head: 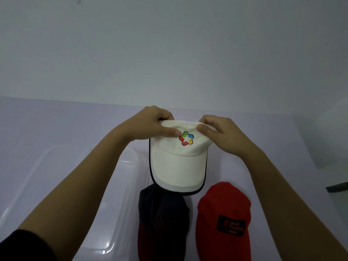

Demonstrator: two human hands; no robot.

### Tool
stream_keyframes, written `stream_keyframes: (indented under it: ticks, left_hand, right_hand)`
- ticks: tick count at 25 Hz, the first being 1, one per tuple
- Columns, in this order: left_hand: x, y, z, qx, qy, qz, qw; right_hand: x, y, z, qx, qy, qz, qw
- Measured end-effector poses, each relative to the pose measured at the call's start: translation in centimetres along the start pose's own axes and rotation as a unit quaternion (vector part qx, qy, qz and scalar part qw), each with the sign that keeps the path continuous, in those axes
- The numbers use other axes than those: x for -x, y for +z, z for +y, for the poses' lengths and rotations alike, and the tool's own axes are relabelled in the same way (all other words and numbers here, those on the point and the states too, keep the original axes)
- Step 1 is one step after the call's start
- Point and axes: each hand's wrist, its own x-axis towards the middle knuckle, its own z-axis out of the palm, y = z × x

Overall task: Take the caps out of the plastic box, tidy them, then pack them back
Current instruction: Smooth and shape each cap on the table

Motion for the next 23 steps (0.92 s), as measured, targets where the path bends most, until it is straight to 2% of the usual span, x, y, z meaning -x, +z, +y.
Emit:
stream_keyframes:
  ticks: [3,6,9,13,16,18,20,23]
  left_hand:
    - [0.2,0.0,0.5,-0.025,0.035,-0.021,0.999]
    - [0.6,0.6,0.8,0.027,0.072,-0.021,0.997]
    - [0.7,1.6,0.8,0.078,0.084,0.058,0.992]
    - [1.1,2.5,1.4,0.142,0.115,0.121,0.976]
    - [1.3,2.5,1.5,0.188,0.143,0.132,0.963]
    - [1.2,2.4,1.3,0.184,0.147,0.137,0.962]
    - [1.1,2.7,1.0,0.152,0.147,0.144,0.967]
    - [0.8,3.5,0.1,0.108,0.154,0.177,0.966]
  right_hand:
    - [0.3,0.4,0.2,0.018,-0.013,-0.015,1.000]
    - [0.5,0.7,0.3,0.032,-0.026,0.001,0.999]
    - [0.6,1.2,0.0,0.021,-0.074,0.069,0.995]
    - [0.5,1.7,-0.8,-0.129,-0.059,0.107,0.984]
    - [0.7,1.4,0.8,-0.263,0.033,0.124,0.956]
    - [1.5,2.0,2.5,-0.366,0.112,0.067,0.921]
    - [2.9,3.8,3.7,-0.496,0.166,0.013,0.852]
    - [5.0,6.3,4.2,-0.623,0.203,-0.016,0.756]
